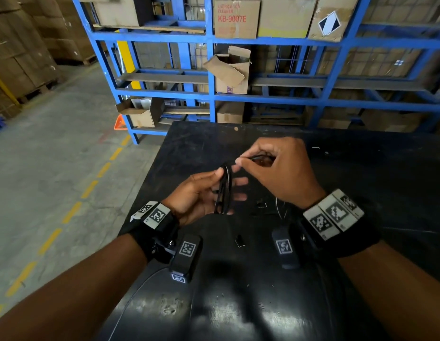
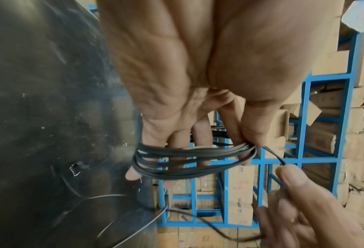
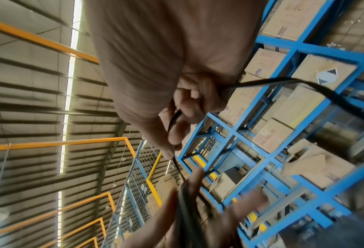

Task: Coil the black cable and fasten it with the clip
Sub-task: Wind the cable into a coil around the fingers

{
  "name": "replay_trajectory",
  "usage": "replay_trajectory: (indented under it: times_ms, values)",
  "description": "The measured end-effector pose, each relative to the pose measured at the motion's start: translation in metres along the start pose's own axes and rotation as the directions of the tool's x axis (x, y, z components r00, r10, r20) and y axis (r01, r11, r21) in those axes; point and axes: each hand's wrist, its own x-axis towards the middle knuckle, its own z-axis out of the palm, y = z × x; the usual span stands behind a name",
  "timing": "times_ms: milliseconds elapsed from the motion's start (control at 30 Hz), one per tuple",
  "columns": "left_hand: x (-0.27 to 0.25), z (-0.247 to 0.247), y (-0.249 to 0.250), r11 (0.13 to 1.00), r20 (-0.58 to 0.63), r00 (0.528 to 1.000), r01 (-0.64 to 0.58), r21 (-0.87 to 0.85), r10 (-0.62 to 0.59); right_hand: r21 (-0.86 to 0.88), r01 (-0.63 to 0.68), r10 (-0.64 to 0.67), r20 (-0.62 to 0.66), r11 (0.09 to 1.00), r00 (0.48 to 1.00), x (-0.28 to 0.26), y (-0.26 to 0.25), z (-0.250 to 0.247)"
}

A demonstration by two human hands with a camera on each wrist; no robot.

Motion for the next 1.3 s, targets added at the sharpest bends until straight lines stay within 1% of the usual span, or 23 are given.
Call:
replay_trajectory:
  times_ms: [133, 200, 300, 367, 467, 500, 567, 633, 700, 800, 867, 900, 933, 1000, 1033, 1100, 1167, 1233, 1300]
  values:
    - [0.006, -0.006, 0.01, 0.985, -0.03, 0.992, -0.123, -0.124, 0.12, 0.181, -0.007, 0.013, -0.032, 0.983, 0.999, -0.032, -0.003, 0.018]
    - [0.009, -0.01, 0.017, 0.96, -0.015, 0.983, -0.182, -0.212, 0.183, 0.31, -0.051, 0.071, -0.056, 0.949, 0.996, -0.043, 0.002, 0.026]
    - [0.011, -0.011, 0.029, 0.905, 0.014, 0.964, -0.246, -0.348, 0.267, 0.489, -0.142, 0.191, -0.051, 0.861, 0.98, -0.052, 0.01, 0.035]
    - [0.012, -0.011, 0.037, 0.872, 0.032, 0.945, -0.286, -0.398, 0.325, 0.583, -0.237, 0.284, 0.011, 0.777, 0.959, -0.057, 0.019, 0.04]
    - [0.011, -0.014, 0.048, 0.841, 0.058, 0.922, -0.322, -0.435, 0.382, 0.701, -0.398, 0.394, 0.179, 0.592, 0.901, -0.067, 0.037, 0.046]
    - [0.01, -0.014, 0.051, 0.833, 0.063, 0.918, -0.326, -0.447, 0.393, 0.71, -0.447, 0.416, 0.235, 0.544, 0.879, -0.07, 0.042, 0.048]
    - [0.008, -0.013, 0.053, 0.826, 0.08, 0.911, -0.327, -0.459, 0.405, 0.691, -0.527, 0.433, 0.33, 0.494, 0.839, -0.076, 0.051, 0.051]
    - [0.006, -0.011, 0.052, 0.822, 0.099, 0.903, -0.329, -0.465, 0.418, 0.665, -0.571, 0.425, 0.393, 0.481, 0.815, -0.08, 0.058, 0.057]
    - [0.003, -0.008, 0.052, 0.826, 0.114, 0.903, -0.32, -0.463, 0.414, 0.634, -0.597, 0.438, 0.413, 0.492, 0.799, -0.082, 0.065, 0.062]
    - [-0.003, -0.003, 0.051, 0.852, 0.152, 0.912, -0.282, -0.442, 0.381, 0.567, -0.612, 0.491, 0.372, 0.552, 0.788, -0.078, 0.078, 0.064]
    - [-0.009, 0.001, 0.047, 0.879, 0.202, 0.92, -0.228, -0.419, 0.335, 0.515, -0.609, 0.507, 0.341, 0.604, 0.792, -0.069, 0.085, 0.06]
    - [-0.011, 0.004, 0.043, 0.895, 0.23, 0.925, -0.192, -0.403, 0.302, 0.479, -0.586, 0.495, 0.316, 0.653, 0.81, -0.063, 0.087, 0.056]
    - [-0.014, 0.006, 0.038, 0.912, 0.255, 0.93, -0.153, -0.381, 0.263, 0.421, -0.538, 0.462, 0.275, 0.731, 0.843, -0.055, 0.088, 0.05]
    - [-0.019, 0.009, 0.027, 0.944, 0.295, 0.939, -0.078, -0.319, 0.177, 0.212, -0.358, 0.323, 0.182, 0.91, 0.929, -0.037, 0.083, 0.036]
    - [-0.021, 0.01, 0.022, 0.96, 0.307, 0.942, -0.048, -0.276, 0.135, 0.089, -0.259, 0.243, 0.164, 0.962, 0.956, -0.026, 0.077, 0.028]
    - [-0.023, 0.01, 0.013, 0.987, 0.302, 0.952, -0.009, -0.162, 0.058, -0.097, -0.079, 0.096, 0.187, 0.992, 0.978, -0.006, 0.059, 0.011]
    - [-0.025, 0.012, 0.009, 0.997, 0.272, 0.962, 0.026, -0.066, -0.007, -0.211, 0.073, -0.02, 0.24, 0.975, 0.971, 0.013, 0.039, -0.003]
    - [-0.025, 0.013, 0.008, 0.999, 0.216, 0.975, 0.05, 0.011, -0.051, -0.285, 0.173, -0.089, 0.285, 0.943, 0.954, 0.027, 0.02, -0.013]
    - [-0.023, 0.015, 0.009, 0.996, 0.152, 0.986, 0.064, 0.069, -0.074, -0.327, 0.232, -0.125, 0.317, 0.916, 0.94, 0.033, 0.003, -0.018]
